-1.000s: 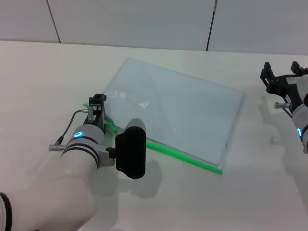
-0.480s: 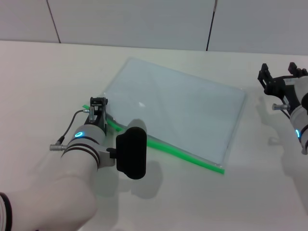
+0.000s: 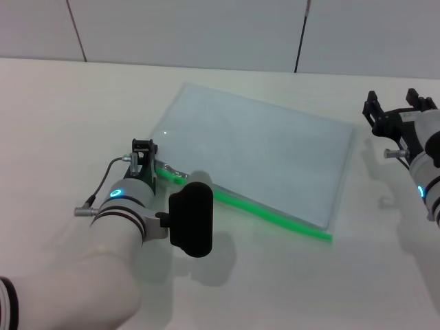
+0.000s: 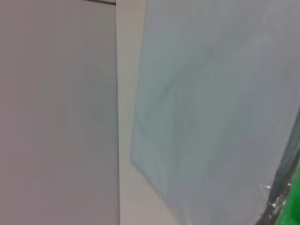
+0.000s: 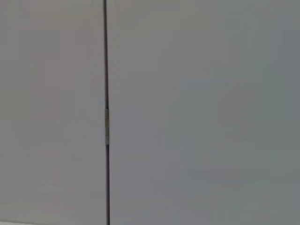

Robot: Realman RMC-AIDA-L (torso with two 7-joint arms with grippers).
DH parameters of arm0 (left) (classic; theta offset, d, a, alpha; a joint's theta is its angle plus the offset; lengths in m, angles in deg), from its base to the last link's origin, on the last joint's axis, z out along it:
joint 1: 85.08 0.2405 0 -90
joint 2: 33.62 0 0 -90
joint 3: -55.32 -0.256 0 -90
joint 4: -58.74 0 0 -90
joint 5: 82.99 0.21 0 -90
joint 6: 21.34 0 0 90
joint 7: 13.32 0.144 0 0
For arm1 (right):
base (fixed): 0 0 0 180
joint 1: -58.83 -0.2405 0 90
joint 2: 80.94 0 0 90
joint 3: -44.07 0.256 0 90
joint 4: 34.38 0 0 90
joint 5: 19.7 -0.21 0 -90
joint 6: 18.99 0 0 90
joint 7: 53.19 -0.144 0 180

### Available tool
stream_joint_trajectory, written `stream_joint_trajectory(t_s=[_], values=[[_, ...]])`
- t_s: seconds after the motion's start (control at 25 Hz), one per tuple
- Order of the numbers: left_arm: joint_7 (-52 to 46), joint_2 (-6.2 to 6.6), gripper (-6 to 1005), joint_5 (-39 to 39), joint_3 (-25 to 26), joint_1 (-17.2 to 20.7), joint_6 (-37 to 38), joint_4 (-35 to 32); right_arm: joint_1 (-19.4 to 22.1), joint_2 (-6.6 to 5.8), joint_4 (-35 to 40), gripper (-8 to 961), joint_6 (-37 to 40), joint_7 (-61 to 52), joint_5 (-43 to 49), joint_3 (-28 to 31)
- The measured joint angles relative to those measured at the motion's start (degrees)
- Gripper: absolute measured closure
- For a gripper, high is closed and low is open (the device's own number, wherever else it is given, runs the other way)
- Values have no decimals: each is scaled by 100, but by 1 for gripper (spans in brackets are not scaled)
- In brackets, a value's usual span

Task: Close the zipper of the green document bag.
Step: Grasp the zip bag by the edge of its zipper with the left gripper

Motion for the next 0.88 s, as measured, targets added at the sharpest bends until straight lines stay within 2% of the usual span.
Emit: stream_joint_trajectory(t_s=[0.32, 0.88], values=[[-56, -4, 939, 193, 0, 27, -131, -109, 0, 0, 5, 243, -3, 0, -1, -102], [-694, 10, 944, 987, -4, 117, -639, -195, 15, -17, 172, 243, -62, -1, 85, -432]])
